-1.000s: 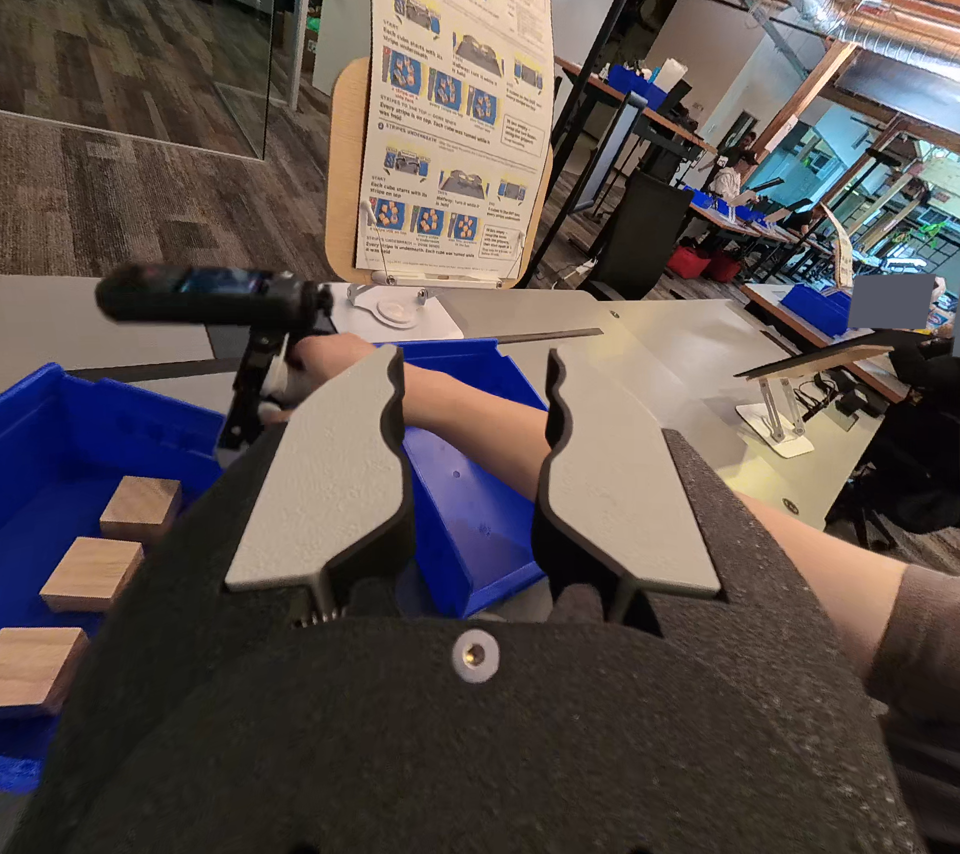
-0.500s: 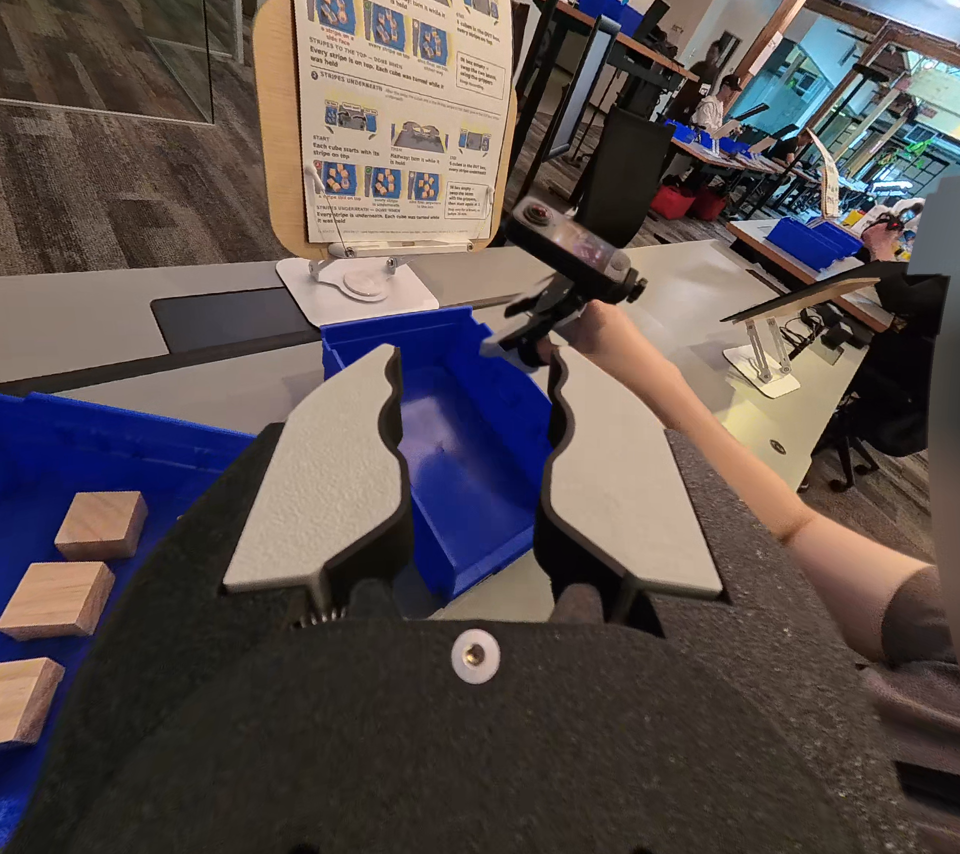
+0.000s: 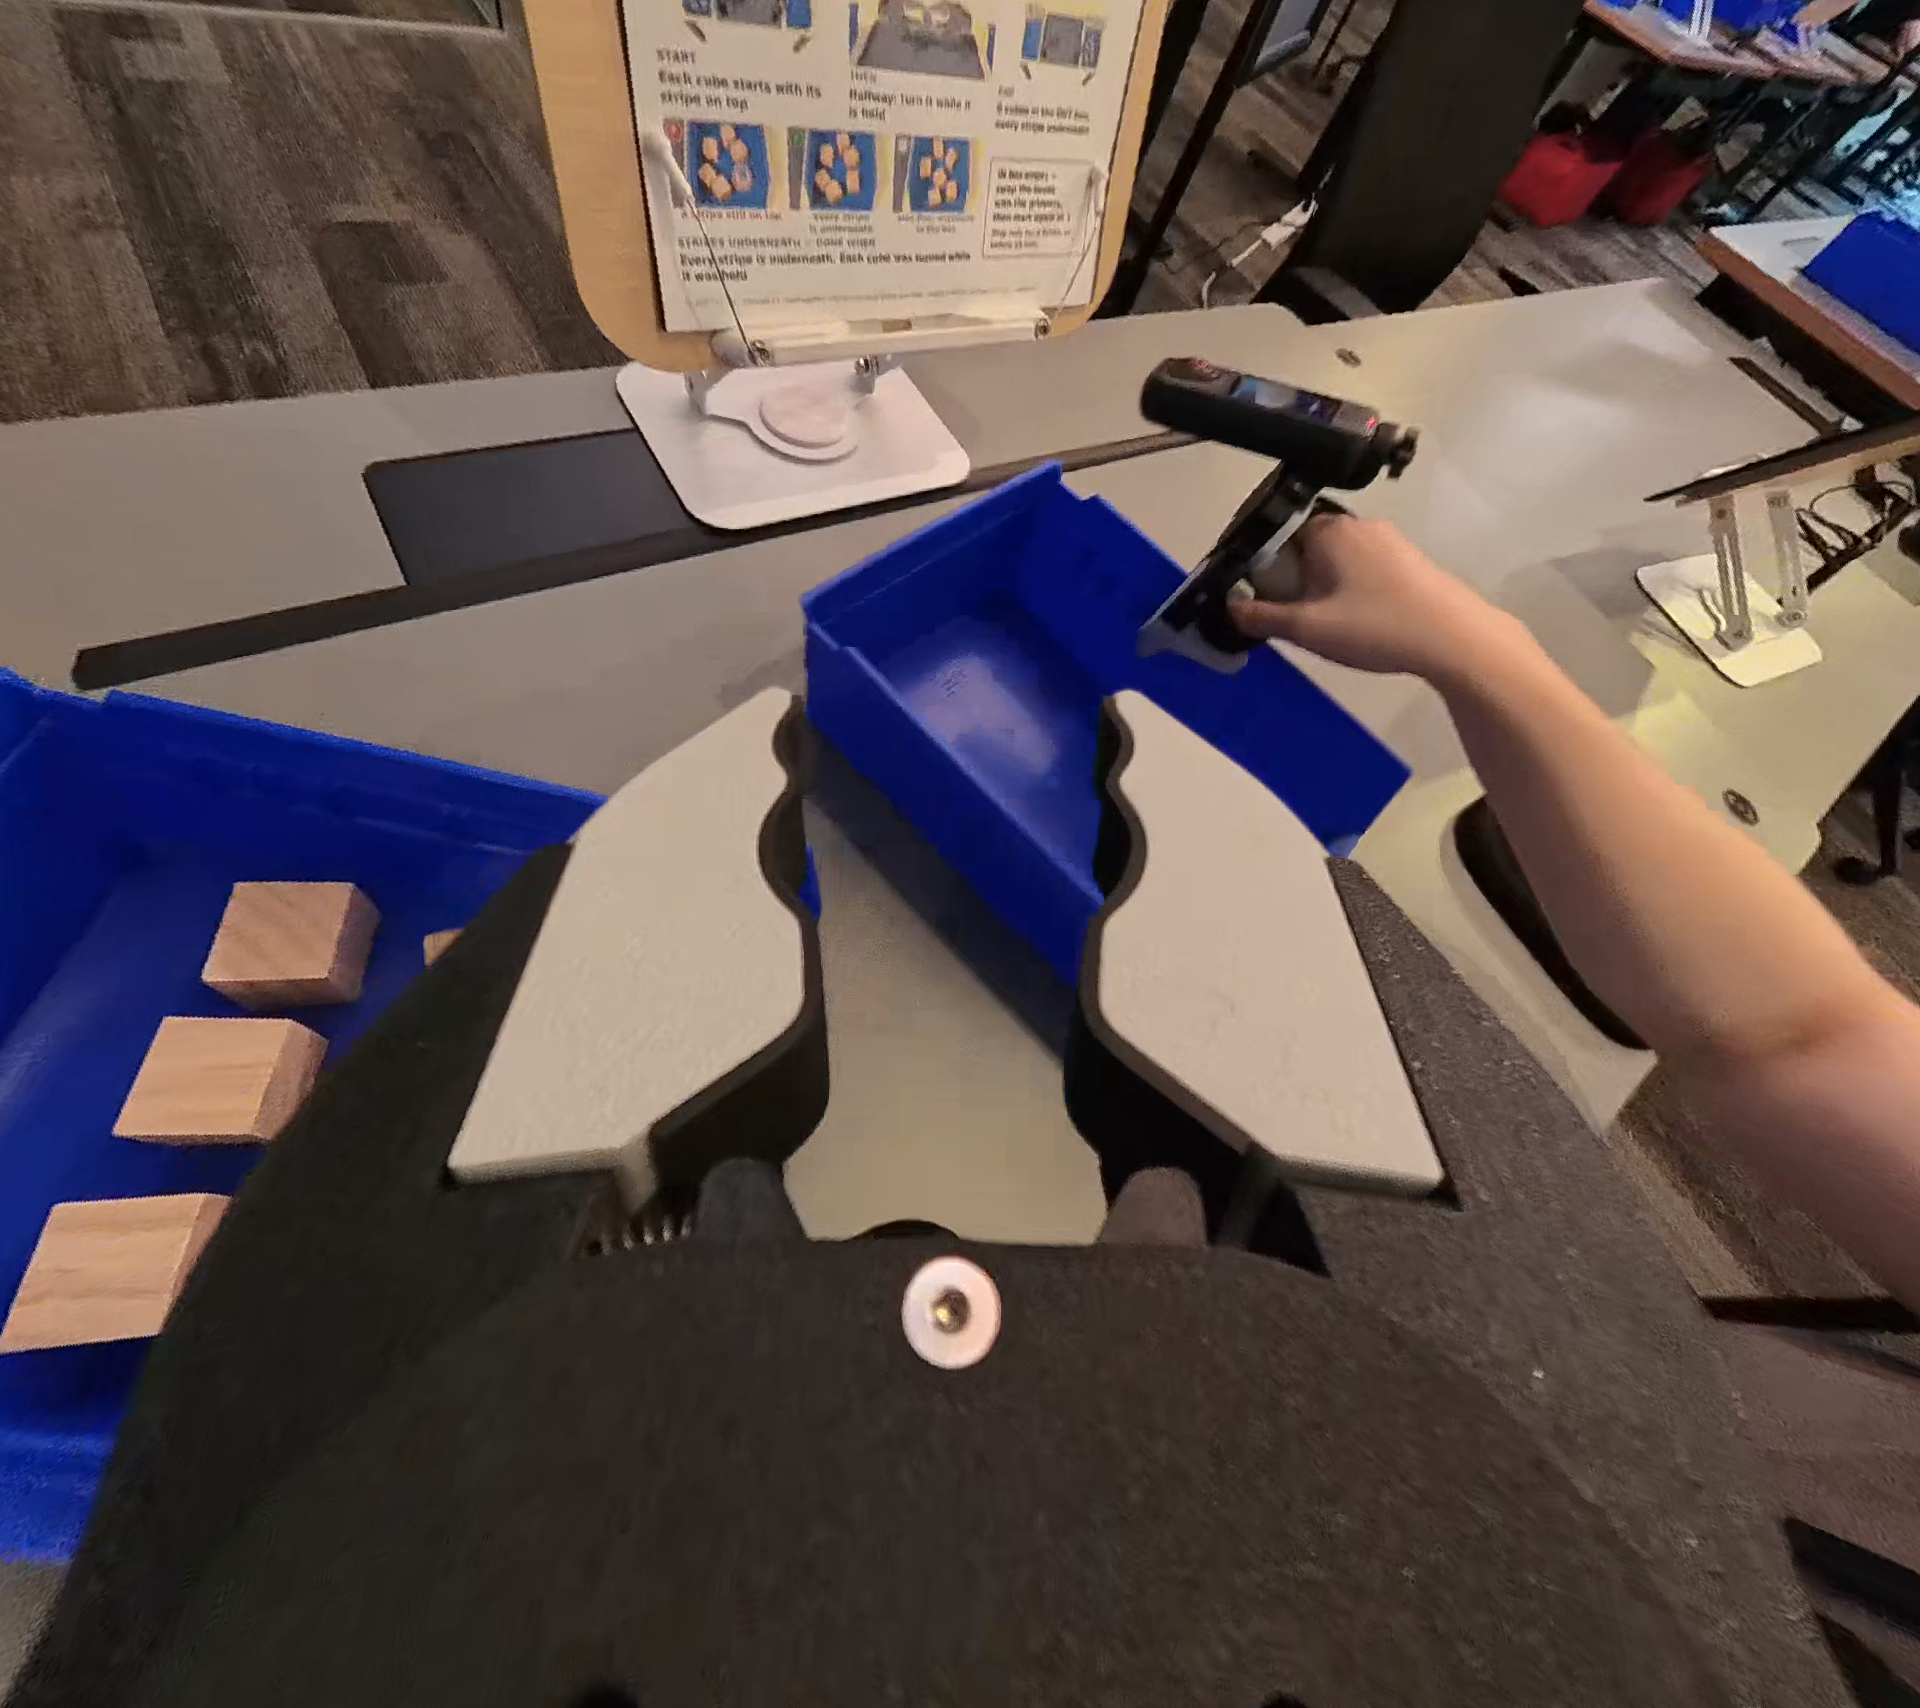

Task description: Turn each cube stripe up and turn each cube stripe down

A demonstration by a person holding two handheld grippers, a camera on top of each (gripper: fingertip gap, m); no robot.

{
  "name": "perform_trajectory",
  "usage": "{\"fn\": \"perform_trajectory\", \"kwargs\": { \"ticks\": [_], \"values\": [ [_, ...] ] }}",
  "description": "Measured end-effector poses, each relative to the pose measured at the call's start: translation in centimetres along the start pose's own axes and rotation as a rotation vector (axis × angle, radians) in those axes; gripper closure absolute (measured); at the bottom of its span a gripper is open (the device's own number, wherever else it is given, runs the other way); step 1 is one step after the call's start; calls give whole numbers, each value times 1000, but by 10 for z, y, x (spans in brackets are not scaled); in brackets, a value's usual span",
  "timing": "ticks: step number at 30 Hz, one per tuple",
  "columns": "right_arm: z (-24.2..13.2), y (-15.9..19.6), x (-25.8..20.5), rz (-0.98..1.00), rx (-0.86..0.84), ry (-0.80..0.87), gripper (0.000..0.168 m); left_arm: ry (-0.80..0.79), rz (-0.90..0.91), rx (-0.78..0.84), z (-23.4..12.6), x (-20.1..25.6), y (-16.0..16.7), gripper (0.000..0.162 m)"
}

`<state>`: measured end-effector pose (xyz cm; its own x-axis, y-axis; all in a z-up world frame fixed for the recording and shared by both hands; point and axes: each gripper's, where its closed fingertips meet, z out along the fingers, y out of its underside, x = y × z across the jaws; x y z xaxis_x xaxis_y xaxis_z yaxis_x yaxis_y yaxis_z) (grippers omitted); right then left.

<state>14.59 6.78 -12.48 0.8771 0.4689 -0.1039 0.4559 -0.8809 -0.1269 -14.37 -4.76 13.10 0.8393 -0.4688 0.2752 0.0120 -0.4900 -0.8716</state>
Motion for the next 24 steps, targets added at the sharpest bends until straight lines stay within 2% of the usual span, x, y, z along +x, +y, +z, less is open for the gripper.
{"fn": "perform_trajectory", "kwargs": {
  "ticks": [3, 5, 13, 18, 22, 24],
  "values": [
    [-7, 18, 50, 72, 9, -1, 161, -8, -2, -31, 6, -3, 3, 113],
    [-13, 36, 89, 114, 4, 35, 161, -18, 6, -38, 8, -5, 2, 124],
    [-36, 113, 221, 341, 23, 68, 161, 18, 17, -2, 24, 1, -9, 124],
    [-43, 139, 268, 387, 32, 84, 160, 21, 54, -5, 38, 6, -13, 128],
    [-46, 148, 288, 394, 35, 84, 160, 1, 57, -20, 44, 4, -11, 129],
    [-47, 149, 290, 390, 56, 77, 160, -72, 54, 9, 43, -7, -17, 130]
  ]
}}
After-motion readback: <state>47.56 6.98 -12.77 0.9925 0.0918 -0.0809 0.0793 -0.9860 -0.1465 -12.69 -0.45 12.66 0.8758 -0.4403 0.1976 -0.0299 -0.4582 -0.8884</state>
